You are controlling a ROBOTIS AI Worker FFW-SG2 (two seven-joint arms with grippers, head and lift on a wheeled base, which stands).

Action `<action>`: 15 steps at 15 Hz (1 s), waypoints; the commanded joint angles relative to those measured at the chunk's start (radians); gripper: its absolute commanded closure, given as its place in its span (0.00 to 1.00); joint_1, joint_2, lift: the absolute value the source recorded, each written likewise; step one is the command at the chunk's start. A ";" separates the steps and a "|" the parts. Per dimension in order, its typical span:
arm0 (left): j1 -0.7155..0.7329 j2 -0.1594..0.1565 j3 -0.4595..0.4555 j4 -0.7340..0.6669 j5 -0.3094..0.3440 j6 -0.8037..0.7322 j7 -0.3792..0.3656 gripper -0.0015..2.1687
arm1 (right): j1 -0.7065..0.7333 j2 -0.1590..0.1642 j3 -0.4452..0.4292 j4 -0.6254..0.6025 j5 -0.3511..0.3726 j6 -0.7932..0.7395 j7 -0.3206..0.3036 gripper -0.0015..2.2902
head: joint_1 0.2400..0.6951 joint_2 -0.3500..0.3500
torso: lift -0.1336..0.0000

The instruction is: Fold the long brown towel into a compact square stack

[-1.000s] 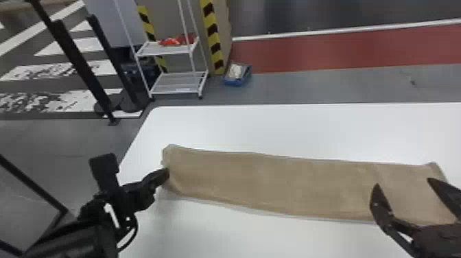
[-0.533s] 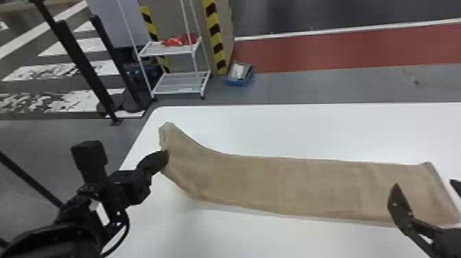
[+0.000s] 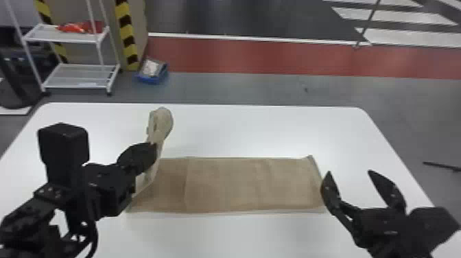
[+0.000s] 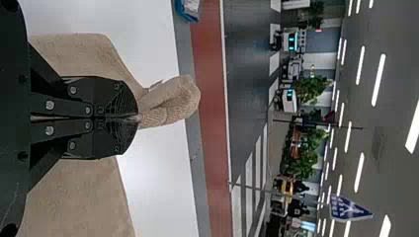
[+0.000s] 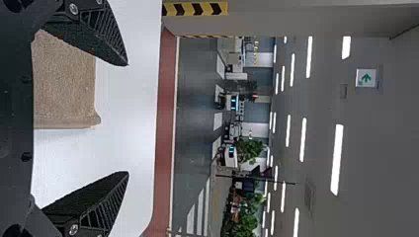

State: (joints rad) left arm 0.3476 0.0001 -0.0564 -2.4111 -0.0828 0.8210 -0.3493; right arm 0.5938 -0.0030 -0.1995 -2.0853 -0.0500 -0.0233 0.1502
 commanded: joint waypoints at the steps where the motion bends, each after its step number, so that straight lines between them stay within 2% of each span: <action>1: -0.010 -0.003 -0.151 0.010 -0.107 0.001 0.021 0.88 | 0.006 0.004 -0.009 -0.004 -0.014 0.004 0.000 0.04 | 1.00 0.21 | 0.13; 3: -0.025 -0.003 -0.252 0.072 -0.160 -0.006 0.072 0.88 | 0.007 0.004 -0.011 -0.004 -0.016 0.007 0.000 0.04 | 1.00 0.13 | 0.13; 6: -0.078 -0.003 -0.358 0.228 -0.225 -0.125 0.194 0.88 | 0.007 0.004 -0.011 -0.004 -0.027 0.007 0.000 0.04 | 1.00 0.05 | 0.13; 9: -0.081 -0.003 -0.407 0.261 -0.229 -0.141 0.259 0.87 | 0.007 0.004 -0.015 -0.004 -0.027 0.010 0.000 0.04 | 1.00 0.00 | 0.13; 10: -0.076 -0.003 -0.421 0.261 -0.230 -0.141 0.257 0.67 | 0.004 0.004 -0.015 -0.004 -0.027 0.013 0.000 0.04 | 1.00 0.00 | 0.13; 11: -0.068 -0.003 -0.431 0.261 -0.230 -0.141 0.256 0.29 | 0.001 0.004 -0.015 -0.004 -0.027 0.017 0.000 0.04 | 1.00 0.00 | 0.13; 12: -0.059 -0.003 -0.444 0.261 -0.230 -0.131 0.257 0.00 | -0.003 0.004 -0.015 -0.002 -0.027 0.020 0.000 0.04 | 1.00 0.00 | 0.13; 15: -0.055 -0.003 -0.474 0.273 -0.230 -0.119 0.260 0.01 | -0.014 0.004 -0.006 0.005 -0.025 0.020 0.000 0.04 | 1.00 0.00 | 0.14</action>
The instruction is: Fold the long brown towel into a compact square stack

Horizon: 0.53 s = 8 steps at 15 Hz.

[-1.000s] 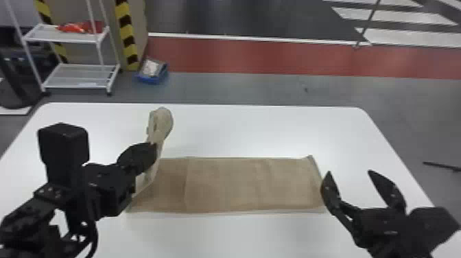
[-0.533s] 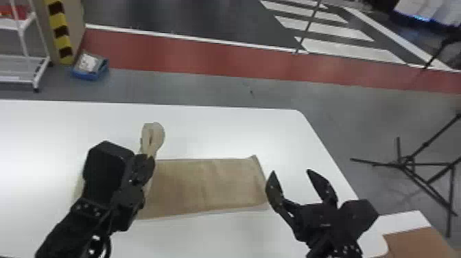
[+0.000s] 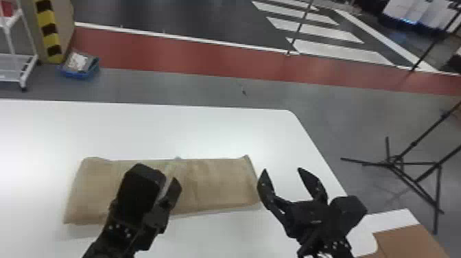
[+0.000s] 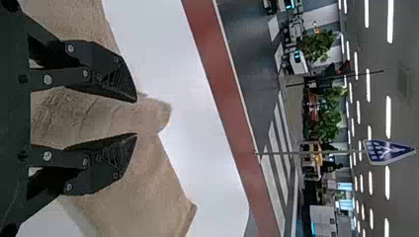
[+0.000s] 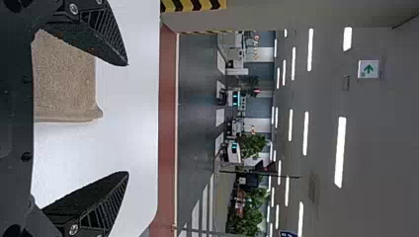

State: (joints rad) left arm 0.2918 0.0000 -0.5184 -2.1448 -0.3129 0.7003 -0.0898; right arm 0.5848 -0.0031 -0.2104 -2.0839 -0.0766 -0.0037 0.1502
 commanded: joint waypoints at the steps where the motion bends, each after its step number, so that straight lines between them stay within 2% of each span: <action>1: 0.001 -0.003 -0.015 0.009 0.002 0.002 0.005 0.02 | -0.006 0.004 0.006 0.005 0.001 0.000 0.000 0.04 | 1.00 0.00 | 0.14; 5: 0.012 -0.003 0.011 0.003 0.009 -0.023 0.028 0.02 | -0.005 0.004 0.014 0.004 0.009 0.000 0.002 0.04 | 1.00 0.00 | 0.14; 8: 0.046 -0.003 0.138 -0.018 0.054 -0.100 0.030 0.01 | -0.022 0.004 0.098 -0.004 0.083 0.049 0.009 0.04 | 1.00 0.00 | 0.14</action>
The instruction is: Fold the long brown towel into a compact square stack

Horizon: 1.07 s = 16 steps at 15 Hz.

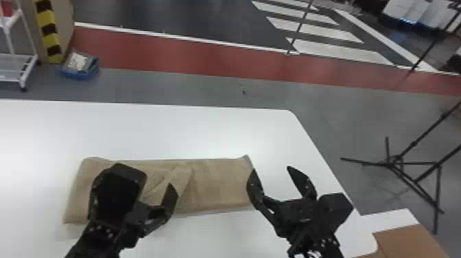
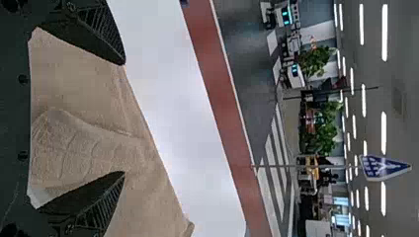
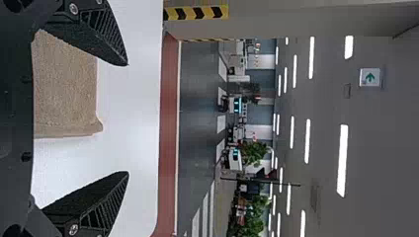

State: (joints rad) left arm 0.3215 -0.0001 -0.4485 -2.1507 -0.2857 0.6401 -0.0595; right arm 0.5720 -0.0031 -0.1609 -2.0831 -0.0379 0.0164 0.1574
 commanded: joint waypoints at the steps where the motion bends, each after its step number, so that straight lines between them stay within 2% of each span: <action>1: 0.031 -0.003 0.137 -0.018 0.057 -0.079 0.000 0.01 | -0.020 0.004 0.101 -0.006 0.095 0.038 0.005 0.04 | 1.00 0.00 | 0.14; 5: 0.073 -0.003 0.372 -0.028 0.194 -0.177 -0.003 0.01 | -0.075 0.004 0.294 0.025 0.293 0.155 0.002 0.04 | 1.00 0.32 | 0.14; 7: 0.090 -0.003 0.444 -0.028 0.241 -0.190 -0.016 0.01 | -0.112 0.004 0.371 0.075 0.362 0.192 -0.009 0.04 | 1.00 0.49 | 0.14; 8: 0.096 -0.003 0.465 -0.028 0.257 -0.193 -0.020 0.01 | -0.129 0.004 0.402 0.100 0.381 0.210 -0.016 0.04 | 1.00 0.61 | 0.14; 10: 0.108 -0.003 0.491 -0.026 0.292 -0.205 -0.028 0.01 | -0.155 0.004 0.462 0.140 0.424 0.225 -0.021 0.04 | 1.00 0.71 | 0.14; 12: 0.111 -0.003 0.491 -0.021 0.293 -0.205 -0.033 0.01 | -0.179 0.004 0.515 0.175 0.461 0.250 -0.022 0.04 | 1.00 0.78 | 0.14; 14: 0.111 -0.003 0.490 -0.020 0.296 -0.205 -0.034 0.01 | -0.210 0.004 0.552 0.215 0.506 0.299 -0.052 0.04 | 1.00 0.85 | 0.14; 16: 0.113 -0.003 0.490 -0.020 0.298 -0.205 -0.039 0.01 | -0.218 0.004 0.566 0.221 0.533 0.339 -0.076 0.06 | 1.00 0.86 | 0.14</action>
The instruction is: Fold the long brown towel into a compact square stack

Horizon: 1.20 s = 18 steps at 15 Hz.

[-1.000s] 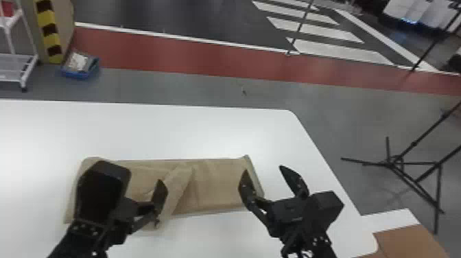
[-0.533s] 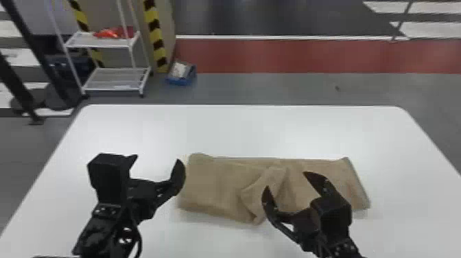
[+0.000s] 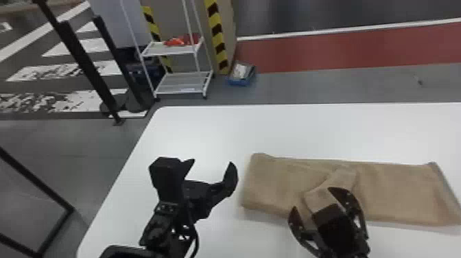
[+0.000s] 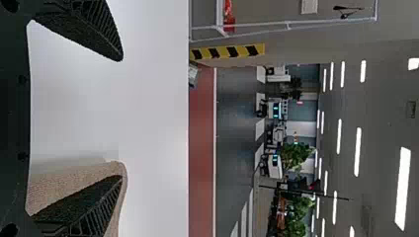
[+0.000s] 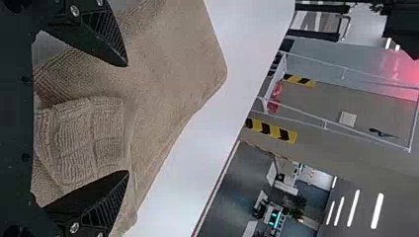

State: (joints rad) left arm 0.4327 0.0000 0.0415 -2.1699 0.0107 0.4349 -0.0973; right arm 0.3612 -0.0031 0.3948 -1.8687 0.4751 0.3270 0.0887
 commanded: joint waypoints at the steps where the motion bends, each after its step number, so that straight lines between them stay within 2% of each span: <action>1: 0.001 -0.003 0.000 0.001 0.002 0.000 -0.001 0.01 | -0.007 0.004 0.009 0.005 0.020 0.028 -0.021 0.06 | 1.00 0.86 | 0.14; 7: 0.001 -0.003 -0.003 0.010 0.002 0.000 -0.002 0.01 | -0.004 0.004 -0.019 -0.023 0.020 0.090 -0.063 0.08 | 1.00 0.83 | 0.14; 12: 0.001 -0.003 -0.008 0.019 0.000 -0.003 -0.002 0.01 | 0.038 0.004 -0.106 -0.107 0.000 0.099 -0.073 0.08 | 1.00 0.76 | 0.14; 15: 0.001 -0.003 -0.011 0.019 -0.002 -0.003 -0.002 0.01 | 0.082 0.004 -0.152 -0.178 -0.029 0.120 -0.073 0.08 | 1.00 0.69 | 0.14; 18: 0.001 -0.003 -0.009 0.021 -0.003 -0.003 -0.004 0.01 | 0.128 0.004 -0.208 -0.239 -0.101 0.145 -0.084 0.08 | 1.00 0.64 | 0.14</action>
State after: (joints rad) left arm 0.4341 0.0000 0.0307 -2.1503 0.0090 0.4319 -0.1011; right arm 0.4710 -0.0030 0.2130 -2.0830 0.4117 0.4717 0.0073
